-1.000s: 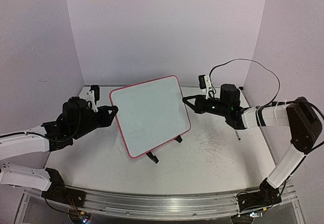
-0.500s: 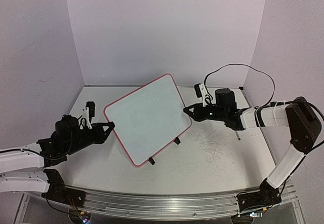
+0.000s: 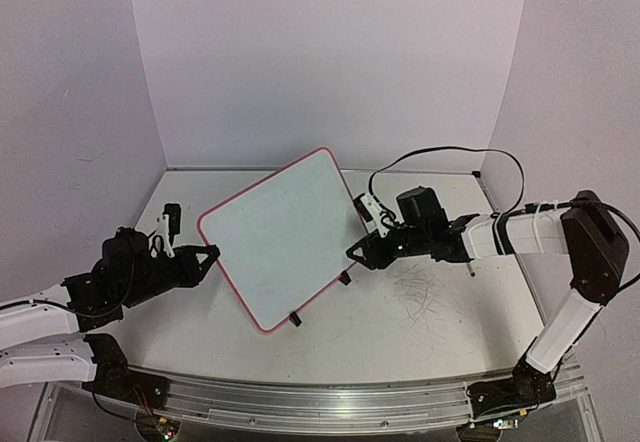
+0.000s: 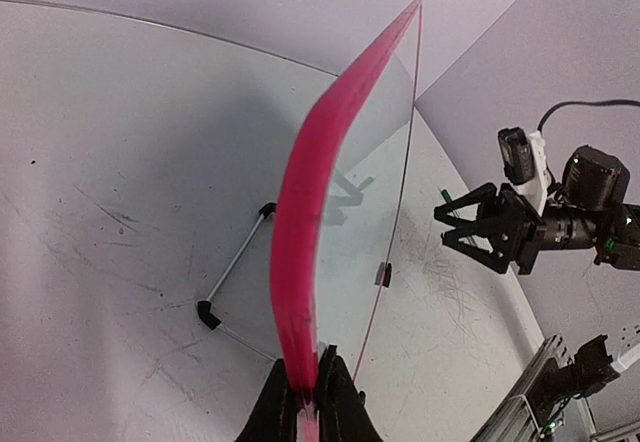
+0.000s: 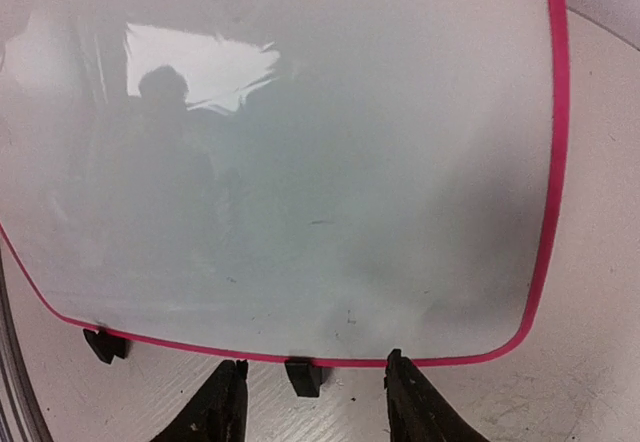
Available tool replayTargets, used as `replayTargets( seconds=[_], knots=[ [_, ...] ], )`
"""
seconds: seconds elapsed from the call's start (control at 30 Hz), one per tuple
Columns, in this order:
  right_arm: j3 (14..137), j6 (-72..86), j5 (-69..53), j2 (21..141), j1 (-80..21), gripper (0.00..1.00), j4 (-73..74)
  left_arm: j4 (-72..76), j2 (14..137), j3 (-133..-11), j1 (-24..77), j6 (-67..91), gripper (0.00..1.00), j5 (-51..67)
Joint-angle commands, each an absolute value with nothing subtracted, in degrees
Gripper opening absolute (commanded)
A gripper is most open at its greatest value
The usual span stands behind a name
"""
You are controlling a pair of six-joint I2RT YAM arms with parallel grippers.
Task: Write a sentence on the whiteboard
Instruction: Adjust the whiteboard at the center of the board, then move the whiteboard stand to the center of the board.
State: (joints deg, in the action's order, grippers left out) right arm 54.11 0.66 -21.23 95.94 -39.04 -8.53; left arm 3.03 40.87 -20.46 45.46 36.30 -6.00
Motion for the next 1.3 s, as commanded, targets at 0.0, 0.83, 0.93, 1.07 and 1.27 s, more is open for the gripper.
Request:
replayTargets(
  seconds=[0.0, 0.83, 0.93, 1.07, 1.27],
  knots=[
    [55.16, -2.46, -16.8, 98.45, -43.16, 0.51, -5.37, -5.89, 38.96, -22.87, 44.92, 37.81, 0.06, -10.91],
    [56.97, 5.87, -0.27, 108.75, -51.09, 0.39, -13.05, 3.94, 40.07, -19.82, 44.94, 42.69, 0.79, -1.25],
    [57.9, 5.39, 1.11, 110.61, -51.4, 0.37, -13.62, 5.34, 39.77, -18.73, 44.91, 43.43, 0.82, -1.61],
    [57.92, 5.55, 3.03, 111.24, -51.42, 0.3, -14.99, 5.41, 37.73, -17.51, 44.93, 44.46, 0.86, -2.43],
    [56.19, 7.38, 8.26, 109.34, -51.82, 0.09, -16.63, 5.49, 36.26, -16.48, 44.92, 44.96, 0.89, -3.33]
  ],
)
